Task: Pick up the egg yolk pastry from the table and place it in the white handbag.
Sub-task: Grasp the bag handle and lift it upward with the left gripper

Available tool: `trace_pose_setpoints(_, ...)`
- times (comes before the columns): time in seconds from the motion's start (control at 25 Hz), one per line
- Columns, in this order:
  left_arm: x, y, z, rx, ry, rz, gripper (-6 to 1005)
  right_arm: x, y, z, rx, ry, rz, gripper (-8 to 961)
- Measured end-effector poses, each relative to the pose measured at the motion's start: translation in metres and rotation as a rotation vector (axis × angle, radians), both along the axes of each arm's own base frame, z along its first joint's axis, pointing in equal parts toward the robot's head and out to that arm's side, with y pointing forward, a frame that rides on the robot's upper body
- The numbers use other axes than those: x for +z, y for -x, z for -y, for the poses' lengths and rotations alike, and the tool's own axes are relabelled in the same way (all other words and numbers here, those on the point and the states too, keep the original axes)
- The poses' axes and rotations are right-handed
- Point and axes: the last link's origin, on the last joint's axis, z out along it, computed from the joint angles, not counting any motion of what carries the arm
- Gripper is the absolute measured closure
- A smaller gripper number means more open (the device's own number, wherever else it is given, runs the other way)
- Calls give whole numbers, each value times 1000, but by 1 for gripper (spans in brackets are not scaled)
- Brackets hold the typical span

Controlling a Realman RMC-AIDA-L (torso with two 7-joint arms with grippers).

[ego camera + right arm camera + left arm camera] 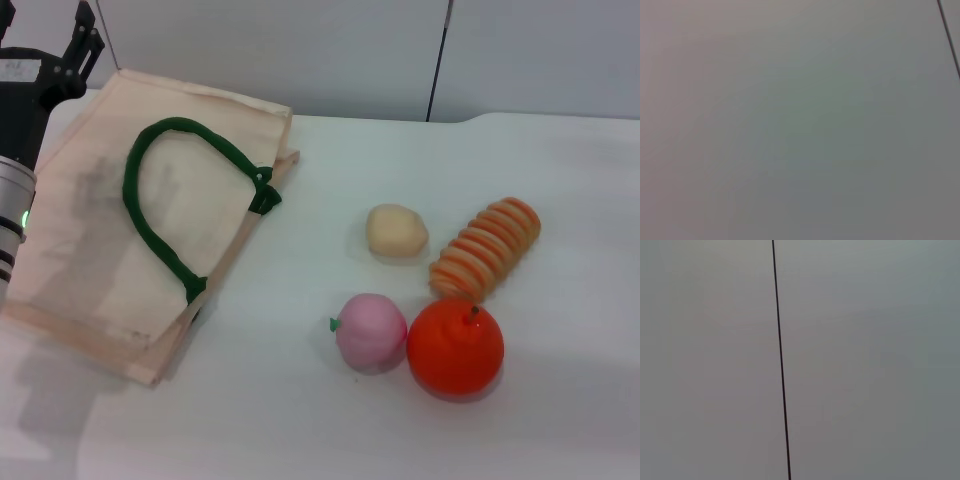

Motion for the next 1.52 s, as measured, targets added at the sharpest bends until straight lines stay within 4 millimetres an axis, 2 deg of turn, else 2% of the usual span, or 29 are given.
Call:
trace_pose_setpoints(0.76,0,1,-1,4,9,15,121,0,-2,0,-12,4,-1,74)
trace_pose_setpoints(1.0,-5,3,-5,9,83,98,121,-3,-6,-3,-40,32,8,77)
trace_pose_setpoints(1.16,-11,5,-4,-34,227,241,120,-4,-4,-3,-29,47,22,79)
trace_pose_setpoints(1.4,-6,17,3,-48,323,353,120,-4,-8,-3,-40,60,32,82)
trace_pose_setpoints(1.52,10,35,8,-21,366,430,120,-3,-8,-3,-42,60,33,83)
